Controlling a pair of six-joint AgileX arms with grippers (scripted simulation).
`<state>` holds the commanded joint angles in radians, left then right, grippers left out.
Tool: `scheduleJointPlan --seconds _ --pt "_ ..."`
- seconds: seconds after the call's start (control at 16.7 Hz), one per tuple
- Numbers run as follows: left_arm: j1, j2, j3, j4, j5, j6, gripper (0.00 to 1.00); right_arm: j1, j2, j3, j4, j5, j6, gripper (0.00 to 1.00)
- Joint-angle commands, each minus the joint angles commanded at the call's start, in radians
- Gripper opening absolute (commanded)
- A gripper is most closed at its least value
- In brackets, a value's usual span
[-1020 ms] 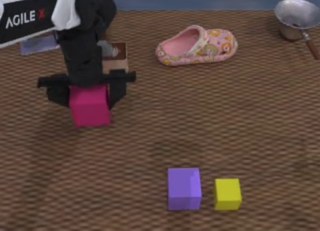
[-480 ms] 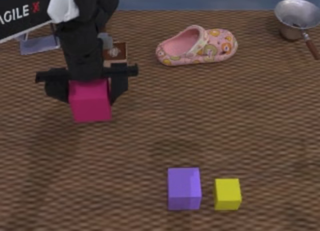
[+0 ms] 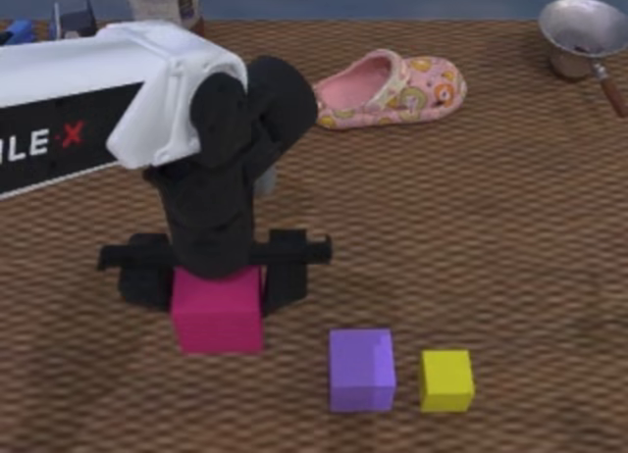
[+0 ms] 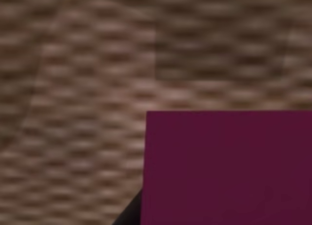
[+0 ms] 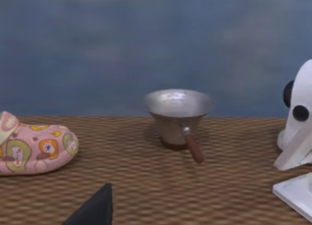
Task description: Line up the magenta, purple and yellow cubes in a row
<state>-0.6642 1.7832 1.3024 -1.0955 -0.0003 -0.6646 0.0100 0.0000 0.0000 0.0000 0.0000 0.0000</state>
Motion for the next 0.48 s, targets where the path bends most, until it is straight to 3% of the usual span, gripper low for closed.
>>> scheduleJointPlan --seconds 0.18,0.48 --pt "-0.052 -0.056 -0.056 0.011 -0.002 -0.045 0.00 0.000 0.000 0.000 0.000 0.000 0.000 1.00" --pt "-0.047 -0.047 -0.067 0.026 -0.001 -0.041 0.00 0.000 0.000 0.000 0.000 0.000 0.000 1.00"
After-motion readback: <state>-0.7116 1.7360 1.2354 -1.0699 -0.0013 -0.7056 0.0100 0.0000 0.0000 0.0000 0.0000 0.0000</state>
